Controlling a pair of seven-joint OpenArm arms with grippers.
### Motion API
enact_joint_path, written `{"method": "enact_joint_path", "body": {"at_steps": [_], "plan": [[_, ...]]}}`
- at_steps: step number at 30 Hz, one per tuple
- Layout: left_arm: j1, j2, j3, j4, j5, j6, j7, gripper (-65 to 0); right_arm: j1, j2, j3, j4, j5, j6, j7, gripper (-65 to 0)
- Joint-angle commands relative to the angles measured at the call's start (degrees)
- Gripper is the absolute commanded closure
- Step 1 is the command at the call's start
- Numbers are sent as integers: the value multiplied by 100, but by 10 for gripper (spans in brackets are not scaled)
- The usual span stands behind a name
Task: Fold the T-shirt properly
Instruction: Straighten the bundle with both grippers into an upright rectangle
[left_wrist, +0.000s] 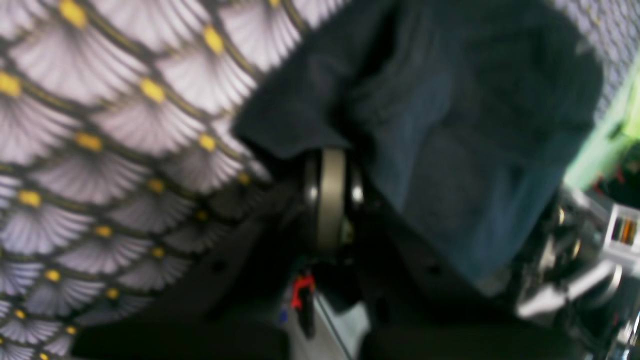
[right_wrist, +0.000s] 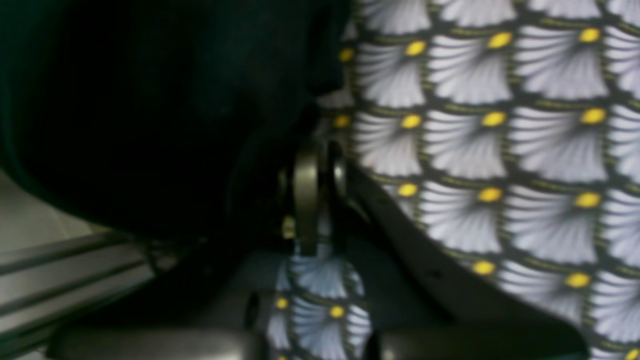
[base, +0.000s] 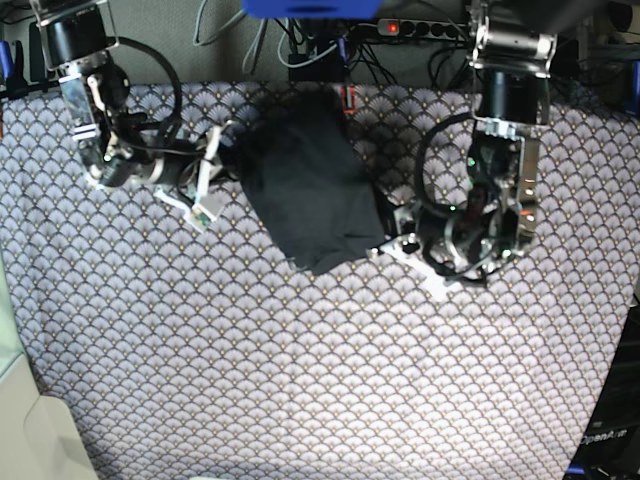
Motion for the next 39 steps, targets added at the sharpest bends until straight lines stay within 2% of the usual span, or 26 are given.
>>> {"method": "enact_joint_path", "body": {"at_steps": [1, 6, 14, 17, 20, 24, 29, 34, 39], "plan": [[-151, 46, -8, 87, 33, -42, 4, 0, -57, -18, -9, 61, 20, 41, -38, -26], [-389, 248, -8, 78, 481, -68, 4, 0, -339, -141, -9, 69, 20, 41, -3, -26], [-582, 195, -61, 342, 103, -42, 4, 0, -761, -159, 35, 940, 20, 41, -29, -26], [-459, 151, -52, 650, 156, -24, 4, 0, -761, -53, 44, 975, 20, 41, -29, -26], [-178, -104, -96, 1036, 165, -15, 4, 0, -734, 17, 44, 975, 20, 41, -12, -26], [332, -262, -448, 1239, 165, -15, 4, 0, -690, 237, 53, 992, 20, 41, -3, -26], [552, -253, -474, 1212, 165, -15, -18, 0, -523, 404, 53, 984, 20, 41, -3, -26], [578, -122, -166, 852, 165, -15, -440, 0, -365, 589, 53, 940, 20, 41, -3, -26], [535, -113, 194, 386, 165, -15, -977, 0, -295, 580, 53, 764, 20, 41, -29, -26]]}}
